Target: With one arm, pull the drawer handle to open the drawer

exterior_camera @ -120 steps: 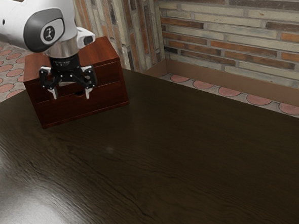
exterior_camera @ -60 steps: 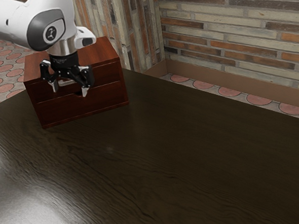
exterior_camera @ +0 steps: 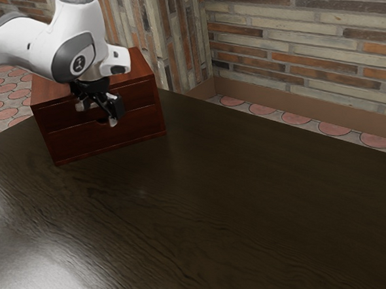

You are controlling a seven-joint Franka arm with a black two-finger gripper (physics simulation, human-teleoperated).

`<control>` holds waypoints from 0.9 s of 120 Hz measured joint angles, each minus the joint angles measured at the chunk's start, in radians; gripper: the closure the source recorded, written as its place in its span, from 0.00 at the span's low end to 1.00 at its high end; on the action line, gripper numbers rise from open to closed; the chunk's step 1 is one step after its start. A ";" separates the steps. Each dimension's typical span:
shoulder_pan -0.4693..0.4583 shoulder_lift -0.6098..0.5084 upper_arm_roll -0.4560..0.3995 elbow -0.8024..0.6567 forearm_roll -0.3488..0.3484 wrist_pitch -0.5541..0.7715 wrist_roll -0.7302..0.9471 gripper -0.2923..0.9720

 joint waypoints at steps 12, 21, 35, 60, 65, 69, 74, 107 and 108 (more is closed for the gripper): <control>0.001 0.007 0.002 0.001 0.010 0.032 0.070 0.23; 0.004 0.015 0.003 0.002 0.015 0.056 0.118 0.23; 0.010 0.044 0.003 0.036 0.019 0.083 0.191 0.23; 0.034 0.080 0.005 0.059 0.022 0.114 0.293 0.23; 0.034 0.086 0.005 0.060 0.023 0.121 0.310 0.23; 0.035 0.088 0.004 0.063 0.024 0.127 0.325 0.23; 0.035 0.090 0.004 0.064 0.025 0.134 0.345 0.23; 0.043 0.101 0.005 0.063 0.037 0.155 0.449 0.23; 0.043 0.101 0.005 0.063 0.037 0.155 0.451 0.23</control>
